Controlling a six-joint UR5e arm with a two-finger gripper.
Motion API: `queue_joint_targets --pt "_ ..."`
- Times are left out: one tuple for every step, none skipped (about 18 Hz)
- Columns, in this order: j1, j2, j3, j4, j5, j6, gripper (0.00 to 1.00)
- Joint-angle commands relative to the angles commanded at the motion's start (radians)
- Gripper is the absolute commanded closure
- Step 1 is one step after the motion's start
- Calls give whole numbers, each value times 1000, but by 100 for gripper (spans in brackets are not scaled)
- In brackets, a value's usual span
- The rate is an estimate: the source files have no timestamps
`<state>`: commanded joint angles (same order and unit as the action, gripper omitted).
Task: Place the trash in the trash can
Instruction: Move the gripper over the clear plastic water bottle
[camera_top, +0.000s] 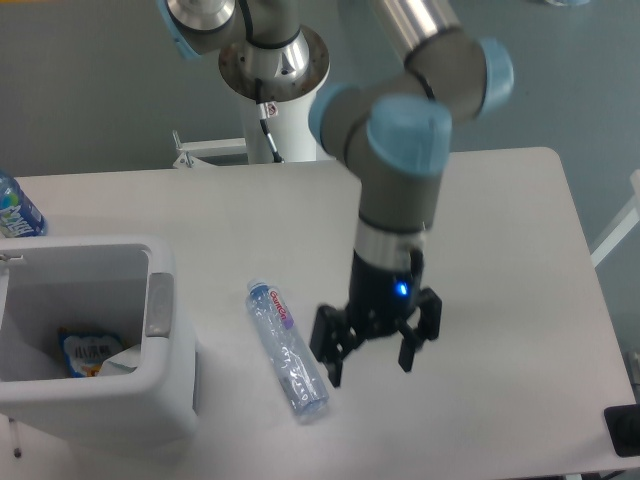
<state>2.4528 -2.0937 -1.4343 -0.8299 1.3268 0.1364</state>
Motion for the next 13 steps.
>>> queue_joint_targets --pt "-2 -12 0 -2 3 5 0" --pt "-5 -26 -3 -3 5 5 0" --pt "-11 -34 -14 -2 6 5 0" --pt "-17 -37 -21 -2 8 6 0" --pt "-29 -42 -25 -3 9 6 0" --pt "-38 -42 -32 -8 12 6 0" --pt "-49 -45 -37 -8 25 5 0" --pt "-61 -48 -40 -11 38 5 0" --pt "-80 -52 -51 -12 58 5 0" --pt "-93 -52 -61 -11 78 6 0" --pt "-101 -55 -66 -11 84 5 0" --pt "-106 -61 -66 -12 86 6 0" --pt "-110 -66 -67 -12 88 5 0"
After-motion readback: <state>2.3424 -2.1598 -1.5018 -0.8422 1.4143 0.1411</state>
